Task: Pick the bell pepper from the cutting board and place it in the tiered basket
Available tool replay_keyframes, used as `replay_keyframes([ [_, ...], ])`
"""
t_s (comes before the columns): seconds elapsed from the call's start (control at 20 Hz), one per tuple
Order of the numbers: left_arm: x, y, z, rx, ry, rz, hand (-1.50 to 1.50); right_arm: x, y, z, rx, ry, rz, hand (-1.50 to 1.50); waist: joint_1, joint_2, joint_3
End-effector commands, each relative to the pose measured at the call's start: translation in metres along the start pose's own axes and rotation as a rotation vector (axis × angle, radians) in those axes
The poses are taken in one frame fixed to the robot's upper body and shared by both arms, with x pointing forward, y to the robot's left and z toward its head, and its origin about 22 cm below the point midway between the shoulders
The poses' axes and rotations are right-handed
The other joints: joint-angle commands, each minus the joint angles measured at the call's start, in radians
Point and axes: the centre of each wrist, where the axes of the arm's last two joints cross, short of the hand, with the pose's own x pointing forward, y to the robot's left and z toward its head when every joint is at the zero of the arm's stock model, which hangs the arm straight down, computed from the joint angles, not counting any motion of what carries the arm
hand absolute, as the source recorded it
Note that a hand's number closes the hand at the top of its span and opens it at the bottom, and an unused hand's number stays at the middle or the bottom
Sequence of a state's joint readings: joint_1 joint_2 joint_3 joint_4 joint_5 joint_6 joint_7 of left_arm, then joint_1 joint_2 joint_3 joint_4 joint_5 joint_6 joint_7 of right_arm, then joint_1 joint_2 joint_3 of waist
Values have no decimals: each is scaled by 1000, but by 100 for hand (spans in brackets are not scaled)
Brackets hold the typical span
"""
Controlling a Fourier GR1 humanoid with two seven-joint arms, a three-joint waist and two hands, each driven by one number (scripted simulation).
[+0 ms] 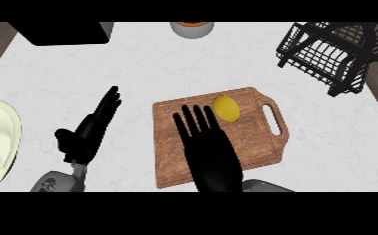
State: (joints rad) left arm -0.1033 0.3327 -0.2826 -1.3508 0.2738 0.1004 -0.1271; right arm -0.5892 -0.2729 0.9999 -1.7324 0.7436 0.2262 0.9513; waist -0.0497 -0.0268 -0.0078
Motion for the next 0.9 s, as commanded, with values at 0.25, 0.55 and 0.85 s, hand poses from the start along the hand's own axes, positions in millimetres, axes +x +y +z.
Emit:
replay_keyframes([
  [0.25,-1,-14,3,-27,-17,1,0,44,-32,48,12,176,73,-150,35,18,6],
  [0.55,2,-15,-4,-16,-17,0,0,40,-14,34,-17,291,176,-150,31,18,6],
  [0.85,6,2,-20,-6,-28,-22,0,35,2,31,41,353,107,-150,33,25,7],
])
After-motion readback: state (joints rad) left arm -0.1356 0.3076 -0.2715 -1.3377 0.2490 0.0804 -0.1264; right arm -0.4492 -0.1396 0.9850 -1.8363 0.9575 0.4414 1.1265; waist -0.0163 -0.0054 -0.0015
